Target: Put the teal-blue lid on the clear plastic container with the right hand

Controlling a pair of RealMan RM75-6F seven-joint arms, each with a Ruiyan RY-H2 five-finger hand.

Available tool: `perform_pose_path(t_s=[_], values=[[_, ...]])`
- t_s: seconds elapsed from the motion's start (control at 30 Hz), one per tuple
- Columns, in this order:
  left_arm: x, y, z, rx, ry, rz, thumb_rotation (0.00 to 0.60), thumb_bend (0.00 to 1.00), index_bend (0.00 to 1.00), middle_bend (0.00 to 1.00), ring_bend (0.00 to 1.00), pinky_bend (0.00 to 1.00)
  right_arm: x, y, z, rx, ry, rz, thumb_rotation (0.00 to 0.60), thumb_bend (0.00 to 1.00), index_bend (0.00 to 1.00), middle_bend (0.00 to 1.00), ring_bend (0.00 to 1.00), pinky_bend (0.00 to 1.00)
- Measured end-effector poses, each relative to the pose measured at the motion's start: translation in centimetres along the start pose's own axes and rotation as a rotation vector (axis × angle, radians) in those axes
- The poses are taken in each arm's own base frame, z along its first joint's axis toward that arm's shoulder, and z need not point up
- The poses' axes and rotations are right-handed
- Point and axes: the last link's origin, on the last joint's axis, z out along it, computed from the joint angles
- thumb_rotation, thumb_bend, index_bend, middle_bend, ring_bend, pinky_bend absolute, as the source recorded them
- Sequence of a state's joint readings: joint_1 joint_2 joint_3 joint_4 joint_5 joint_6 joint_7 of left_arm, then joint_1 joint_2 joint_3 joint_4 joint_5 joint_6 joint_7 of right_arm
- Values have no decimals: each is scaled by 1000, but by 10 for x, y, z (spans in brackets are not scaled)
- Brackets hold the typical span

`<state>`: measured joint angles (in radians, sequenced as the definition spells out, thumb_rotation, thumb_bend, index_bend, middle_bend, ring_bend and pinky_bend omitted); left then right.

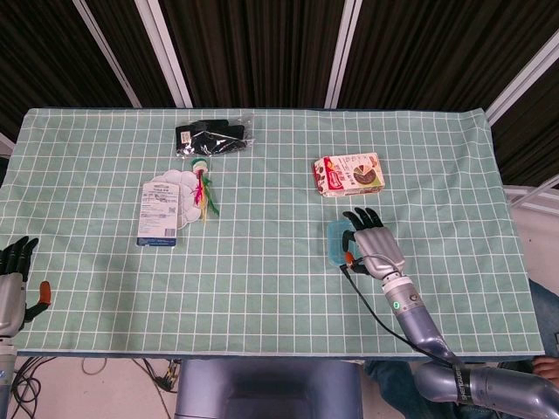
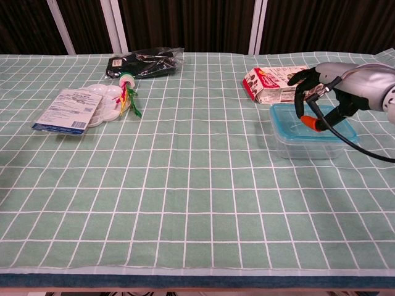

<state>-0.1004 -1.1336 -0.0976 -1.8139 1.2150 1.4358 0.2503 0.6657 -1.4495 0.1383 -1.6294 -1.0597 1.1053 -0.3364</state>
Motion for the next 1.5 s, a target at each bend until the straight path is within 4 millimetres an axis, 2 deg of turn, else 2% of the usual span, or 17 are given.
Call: perform_pose_path(t_s=[0.17, 1.03, 1.33, 1.5], values=[[0, 0, 0, 1, 2, 1, 600, 542, 50, 0, 0, 0, -8, 1, -2, -1, -11, -2, 600, 479, 563, 143, 0, 0], [-1, 0, 0, 9, -14, 1, 600, 542, 50, 0, 0, 0, -23, 12, 10, -40, -76, -5, 600, 479, 565, 143, 0, 0], [0, 0, 0, 9, -16, 1, 600, 542, 50, 0, 0, 0, -25, 12, 12, -47, -91, -18, 600, 479, 565, 143, 0, 0], [0, 0, 0, 10, -17, 0, 600, 541, 49, 0, 0, 0, -18, 12, 15, -54, -68, -4, 600, 479, 566, 143, 0, 0]])
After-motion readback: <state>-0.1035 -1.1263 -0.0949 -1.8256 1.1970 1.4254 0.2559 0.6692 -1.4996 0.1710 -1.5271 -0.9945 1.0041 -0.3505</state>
